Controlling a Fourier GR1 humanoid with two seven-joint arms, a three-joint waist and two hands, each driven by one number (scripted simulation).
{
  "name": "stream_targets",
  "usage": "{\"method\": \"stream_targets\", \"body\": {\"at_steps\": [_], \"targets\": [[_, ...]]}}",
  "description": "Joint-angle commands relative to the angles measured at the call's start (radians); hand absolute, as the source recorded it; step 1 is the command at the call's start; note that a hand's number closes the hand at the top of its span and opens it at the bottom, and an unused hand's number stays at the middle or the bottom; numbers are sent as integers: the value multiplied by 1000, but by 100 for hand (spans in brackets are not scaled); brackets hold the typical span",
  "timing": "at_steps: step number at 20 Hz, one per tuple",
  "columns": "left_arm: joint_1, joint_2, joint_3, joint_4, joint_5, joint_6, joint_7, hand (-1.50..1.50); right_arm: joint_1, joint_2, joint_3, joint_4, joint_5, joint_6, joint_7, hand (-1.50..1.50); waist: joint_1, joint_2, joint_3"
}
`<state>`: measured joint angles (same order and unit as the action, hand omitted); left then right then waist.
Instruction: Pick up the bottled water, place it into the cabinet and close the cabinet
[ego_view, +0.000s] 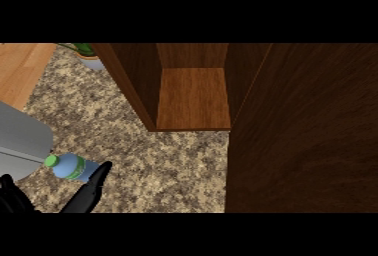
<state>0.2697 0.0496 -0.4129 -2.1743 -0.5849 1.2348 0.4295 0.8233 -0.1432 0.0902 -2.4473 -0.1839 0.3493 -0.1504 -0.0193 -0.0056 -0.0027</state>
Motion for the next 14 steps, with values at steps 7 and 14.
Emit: {"method": "stream_targets", "body": {"at_steps": [7, 14], "targets": [[-13, 82, 49, 160, 311, 110, -142, -150, 149, -5, -15, -163, -51, 40, -47, -150, 1, -4, -4], [-60, 55, 139, 256, 505, 45, -283, -150, 175, -15, -45, -119, -79, 60, -93, -150, 14, -1, -6]]}}
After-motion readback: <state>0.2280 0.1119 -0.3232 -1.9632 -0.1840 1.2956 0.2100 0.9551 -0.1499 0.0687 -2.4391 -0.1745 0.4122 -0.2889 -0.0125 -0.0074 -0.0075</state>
